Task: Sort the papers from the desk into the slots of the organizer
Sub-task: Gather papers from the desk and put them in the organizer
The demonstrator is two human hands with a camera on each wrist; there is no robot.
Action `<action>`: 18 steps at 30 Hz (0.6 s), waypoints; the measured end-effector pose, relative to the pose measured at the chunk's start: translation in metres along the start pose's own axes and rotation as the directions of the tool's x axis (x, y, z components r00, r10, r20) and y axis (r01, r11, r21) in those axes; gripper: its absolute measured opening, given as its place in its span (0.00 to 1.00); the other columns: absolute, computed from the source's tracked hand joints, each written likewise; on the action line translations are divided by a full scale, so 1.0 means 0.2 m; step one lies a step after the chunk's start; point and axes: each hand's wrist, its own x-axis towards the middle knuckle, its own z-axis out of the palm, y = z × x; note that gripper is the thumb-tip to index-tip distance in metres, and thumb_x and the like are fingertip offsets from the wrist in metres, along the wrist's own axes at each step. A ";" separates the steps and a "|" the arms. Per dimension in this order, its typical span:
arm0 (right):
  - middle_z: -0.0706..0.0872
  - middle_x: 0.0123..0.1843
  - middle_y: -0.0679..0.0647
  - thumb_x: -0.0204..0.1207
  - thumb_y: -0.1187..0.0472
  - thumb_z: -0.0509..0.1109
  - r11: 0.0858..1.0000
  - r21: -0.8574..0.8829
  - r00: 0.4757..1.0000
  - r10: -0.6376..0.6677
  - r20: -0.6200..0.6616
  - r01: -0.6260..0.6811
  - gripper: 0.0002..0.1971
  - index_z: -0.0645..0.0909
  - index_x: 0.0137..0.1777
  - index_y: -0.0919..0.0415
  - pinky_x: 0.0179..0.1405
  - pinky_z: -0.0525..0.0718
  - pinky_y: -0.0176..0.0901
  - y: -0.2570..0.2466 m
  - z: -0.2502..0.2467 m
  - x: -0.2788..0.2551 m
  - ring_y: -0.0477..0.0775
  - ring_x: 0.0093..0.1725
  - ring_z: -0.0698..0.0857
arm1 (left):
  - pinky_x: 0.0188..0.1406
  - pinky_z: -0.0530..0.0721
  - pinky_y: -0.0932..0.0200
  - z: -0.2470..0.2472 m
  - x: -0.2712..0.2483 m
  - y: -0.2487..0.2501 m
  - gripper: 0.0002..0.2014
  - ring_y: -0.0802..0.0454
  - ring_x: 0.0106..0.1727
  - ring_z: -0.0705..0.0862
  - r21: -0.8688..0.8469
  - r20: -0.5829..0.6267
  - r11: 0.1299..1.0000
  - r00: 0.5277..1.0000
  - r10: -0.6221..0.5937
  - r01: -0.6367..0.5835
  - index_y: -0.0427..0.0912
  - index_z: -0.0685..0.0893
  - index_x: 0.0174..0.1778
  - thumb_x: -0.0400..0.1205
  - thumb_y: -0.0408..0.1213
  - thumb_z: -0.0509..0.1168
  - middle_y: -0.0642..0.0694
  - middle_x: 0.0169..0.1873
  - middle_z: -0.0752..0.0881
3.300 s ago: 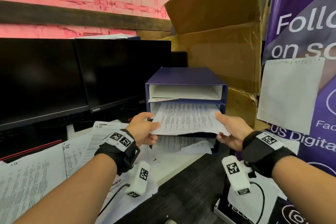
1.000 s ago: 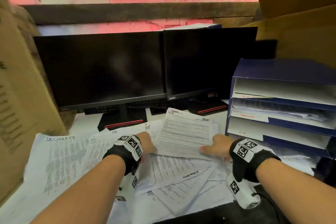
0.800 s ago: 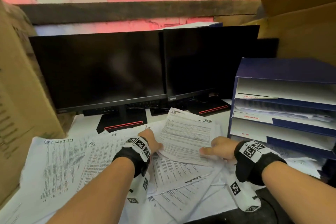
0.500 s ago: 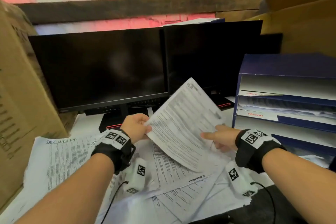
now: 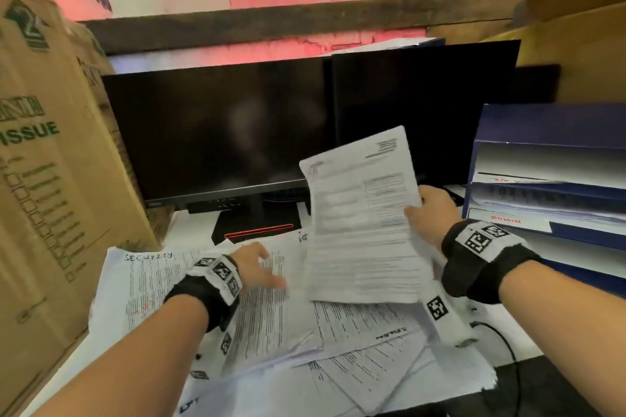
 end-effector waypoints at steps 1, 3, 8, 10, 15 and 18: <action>0.86 0.52 0.58 0.79 0.70 0.64 0.996 -0.085 1.000 -0.011 -0.012 0.010 0.08 0.82 0.54 0.63 0.52 0.80 0.47 0.00 -0.02 0.01 0.62 0.54 0.84 | 0.66 0.79 0.49 0.02 0.00 0.01 0.36 0.46 0.66 0.79 0.148 0.020 0.989 1.000 0.003 -0.006 0.49 0.70 0.72 0.71 0.58 0.73 0.45 0.69 0.77; 0.86 0.51 0.61 0.78 0.70 0.63 0.985 -0.173 1.000 0.016 -0.018 -0.018 0.06 0.80 0.50 0.62 0.52 0.81 0.48 0.02 -0.06 0.01 0.64 0.54 0.84 | 0.71 0.73 0.49 0.07 0.00 0.03 0.36 0.47 0.71 0.74 0.252 0.104 0.967 0.995 0.006 -0.032 0.49 0.71 0.74 0.72 0.62 0.70 0.48 0.73 0.73; 0.88 0.53 0.63 0.76 0.70 0.64 0.983 -0.147 0.994 0.105 -0.035 -0.109 0.09 0.84 0.53 0.67 0.57 0.85 0.62 0.13 -0.09 0.01 0.67 0.53 0.86 | 0.72 0.72 0.51 0.11 0.02 0.11 0.29 0.50 0.71 0.75 0.264 0.174 0.949 0.976 0.128 -0.172 0.52 0.75 0.72 0.76 0.58 0.67 0.51 0.71 0.76; 0.89 0.52 0.62 0.76 0.70 0.64 0.983 -0.139 0.993 0.113 -0.040 -0.118 0.09 0.85 0.51 0.65 0.56 0.85 0.62 0.15 -0.08 0.01 0.66 0.51 0.86 | 0.72 0.71 0.52 0.08 0.05 0.11 0.24 0.50 0.72 0.75 0.220 0.158 0.954 0.973 0.171 -0.204 0.53 0.79 0.70 0.79 0.55 0.65 0.52 0.70 0.77; 0.88 0.52 0.58 0.79 0.71 0.64 0.989 -0.126 0.997 0.075 0.002 -0.074 0.10 0.84 0.54 0.64 0.51 0.83 0.50 0.15 -0.07 -0.01 0.60 0.50 0.85 | 0.64 0.80 0.53 0.05 0.13 -0.05 0.35 0.44 0.66 0.79 0.148 -0.142 0.975 0.979 -0.145 0.166 0.38 0.72 0.73 0.74 0.53 0.72 0.42 0.66 0.79; 0.86 0.55 0.54 0.81 0.71 0.63 0.991 -0.116 0.995 0.073 0.066 -0.065 0.13 0.83 0.62 0.64 0.54 0.80 0.46 0.14 -0.06 -0.01 0.56 0.53 0.84 | 0.71 0.76 0.49 0.07 0.16 -0.15 0.47 0.41 0.73 0.75 0.088 -0.181 0.940 0.933 -0.311 0.331 0.34 0.58 0.80 0.73 0.57 0.72 0.37 0.74 0.72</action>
